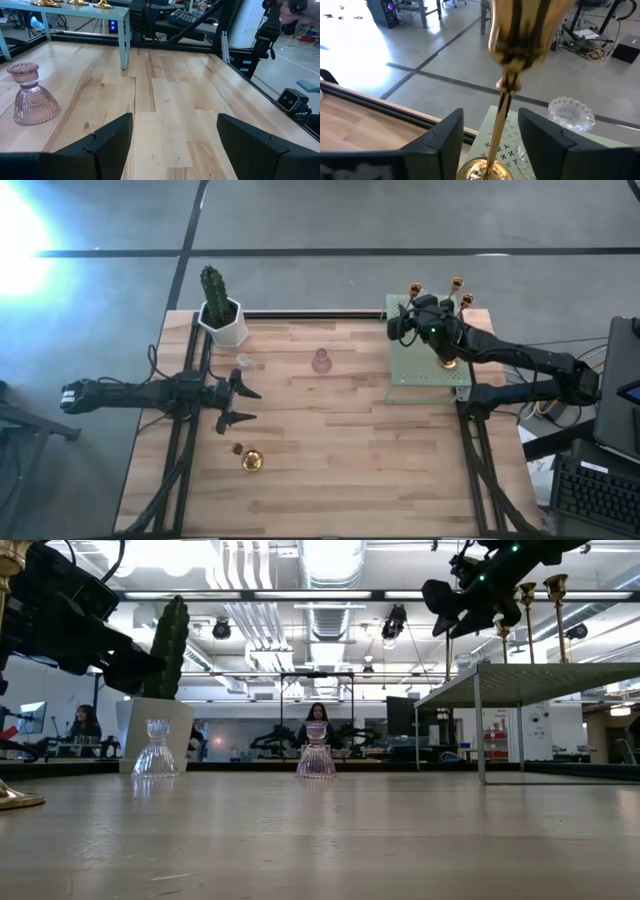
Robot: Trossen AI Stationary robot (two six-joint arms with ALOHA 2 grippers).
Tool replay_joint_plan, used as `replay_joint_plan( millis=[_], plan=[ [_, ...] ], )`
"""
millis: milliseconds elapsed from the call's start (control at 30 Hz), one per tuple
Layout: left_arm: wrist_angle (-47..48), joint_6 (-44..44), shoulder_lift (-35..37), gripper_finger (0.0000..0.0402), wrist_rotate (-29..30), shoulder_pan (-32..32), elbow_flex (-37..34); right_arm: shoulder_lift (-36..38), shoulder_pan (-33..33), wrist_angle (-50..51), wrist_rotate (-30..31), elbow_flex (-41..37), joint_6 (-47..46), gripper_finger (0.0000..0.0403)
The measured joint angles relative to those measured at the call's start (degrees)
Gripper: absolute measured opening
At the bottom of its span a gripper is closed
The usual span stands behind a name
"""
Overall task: Pick & Place candle stick holders
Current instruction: Put the pink glass candle holder on the shelf
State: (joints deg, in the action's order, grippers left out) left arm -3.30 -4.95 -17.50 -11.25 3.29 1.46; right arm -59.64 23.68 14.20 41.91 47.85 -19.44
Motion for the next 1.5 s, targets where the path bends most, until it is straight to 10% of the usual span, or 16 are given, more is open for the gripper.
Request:
replay_joint_plan(
  millis=[633,1500],
  plan=[
    [0.01,-0.02,0.0,0.0294,0.0,0.0,-0.01,0.0,-0.2,15.62,-4.99,10.79,-3.1,0.0288],
    [0.01,-0.02,0.0,0.0294,0.0,0.0,-0.01,-0.04,-9.66,43.79,-12.86,27.77,-11.81,0.0251]
  ],
)
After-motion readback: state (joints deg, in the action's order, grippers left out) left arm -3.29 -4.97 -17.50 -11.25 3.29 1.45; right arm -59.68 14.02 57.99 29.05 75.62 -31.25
